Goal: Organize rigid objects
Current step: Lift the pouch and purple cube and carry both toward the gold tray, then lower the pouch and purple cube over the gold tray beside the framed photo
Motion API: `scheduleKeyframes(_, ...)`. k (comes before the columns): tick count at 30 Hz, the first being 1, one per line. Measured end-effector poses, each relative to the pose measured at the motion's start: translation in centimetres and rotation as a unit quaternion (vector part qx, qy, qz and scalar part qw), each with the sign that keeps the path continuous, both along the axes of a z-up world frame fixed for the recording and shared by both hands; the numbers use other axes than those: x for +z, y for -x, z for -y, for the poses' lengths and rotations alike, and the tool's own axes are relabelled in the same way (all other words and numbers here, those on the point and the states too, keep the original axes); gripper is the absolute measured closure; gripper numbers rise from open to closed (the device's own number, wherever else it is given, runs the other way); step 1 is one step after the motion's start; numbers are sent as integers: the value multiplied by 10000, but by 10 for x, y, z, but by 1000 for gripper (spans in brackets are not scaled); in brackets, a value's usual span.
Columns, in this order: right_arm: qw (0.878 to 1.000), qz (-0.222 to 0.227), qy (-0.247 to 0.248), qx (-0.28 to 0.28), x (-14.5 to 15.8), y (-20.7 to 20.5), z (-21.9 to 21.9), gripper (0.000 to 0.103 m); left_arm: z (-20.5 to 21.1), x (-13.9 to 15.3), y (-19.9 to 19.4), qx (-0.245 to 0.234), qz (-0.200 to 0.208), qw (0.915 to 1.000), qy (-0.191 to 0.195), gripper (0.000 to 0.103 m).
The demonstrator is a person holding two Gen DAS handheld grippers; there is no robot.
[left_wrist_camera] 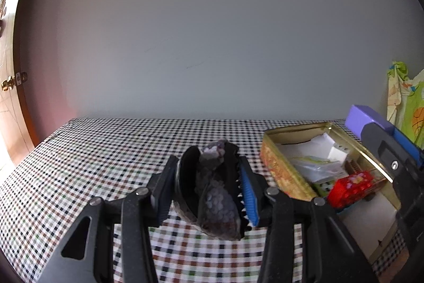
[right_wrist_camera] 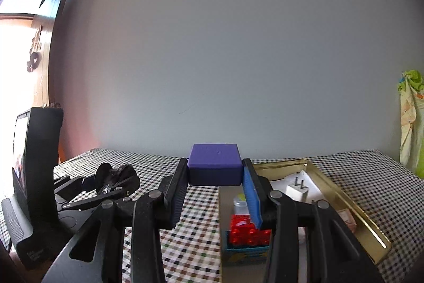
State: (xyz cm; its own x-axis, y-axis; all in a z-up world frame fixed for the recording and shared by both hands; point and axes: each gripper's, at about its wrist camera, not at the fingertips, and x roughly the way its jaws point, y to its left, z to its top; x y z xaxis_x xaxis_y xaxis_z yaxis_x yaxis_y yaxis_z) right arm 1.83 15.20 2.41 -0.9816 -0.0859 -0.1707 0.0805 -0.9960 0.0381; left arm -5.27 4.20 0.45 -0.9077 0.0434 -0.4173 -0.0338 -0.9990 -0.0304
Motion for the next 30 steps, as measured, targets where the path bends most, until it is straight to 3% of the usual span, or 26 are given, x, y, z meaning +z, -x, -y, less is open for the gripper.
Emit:
scheduleKeyframes(13, 9981, -149, 176, -574, 4, -4, -59, 60, -50, 31, -2, -481, -306, 9984, 62, 59)
scheduleKeyframes(30, 9926, -73, 102, -1208, -1, 1, -123, 60, -114, 35, 8, -1127, -367, 9929, 57, 59)
